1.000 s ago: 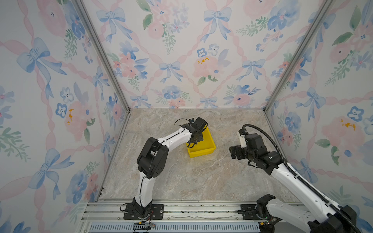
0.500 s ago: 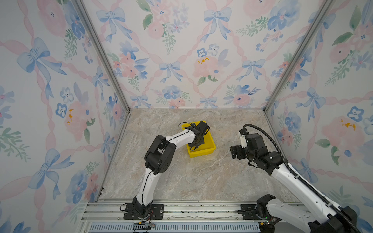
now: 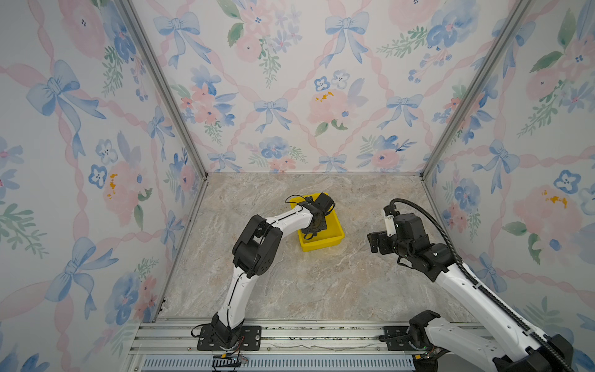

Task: Put the screwdriver in the bin

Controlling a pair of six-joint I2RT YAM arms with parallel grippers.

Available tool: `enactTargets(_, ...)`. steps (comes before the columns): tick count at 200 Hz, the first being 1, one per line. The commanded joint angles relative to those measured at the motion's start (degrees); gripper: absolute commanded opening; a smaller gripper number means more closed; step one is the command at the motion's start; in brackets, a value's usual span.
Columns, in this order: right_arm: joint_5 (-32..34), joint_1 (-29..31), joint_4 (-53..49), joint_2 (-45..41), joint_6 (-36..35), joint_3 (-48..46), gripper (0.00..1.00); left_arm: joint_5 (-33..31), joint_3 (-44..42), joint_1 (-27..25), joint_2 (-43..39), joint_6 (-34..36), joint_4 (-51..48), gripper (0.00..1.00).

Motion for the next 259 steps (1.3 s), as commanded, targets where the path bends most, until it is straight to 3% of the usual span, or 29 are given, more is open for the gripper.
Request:
enactTargets(1,0.9,-0.6,-1.6,-0.9,-0.6,0.2,0.97,-1.3,0.6,-0.2,1.4,0.3,-0.7,0.22)
enactTargets(89,5.1,-0.6,-4.1,-6.9,0.8,0.4,0.97,-1.8,4.1,-0.5,-4.7,2.1,-0.7,0.49)
enactTargets(133,5.2,-0.7,-5.2,-11.1,2.9,-0.9,0.97,-2.2,0.3,-1.4,-12.7,2.6,-0.6,0.55)
enactTargets(205,9.9,-3.8,-6.9,-19.3,4.5,-4.3,0.97,-5.7,-20.9,-0.8,-35.5,13.3,5.6,0.55)
enactTargets(259,18.1,-5.8,-4.8,-19.0,7.1,-6.3,0.97,-2.4,-42.5,12.3,-55.9,17.2,14.6,0.68)
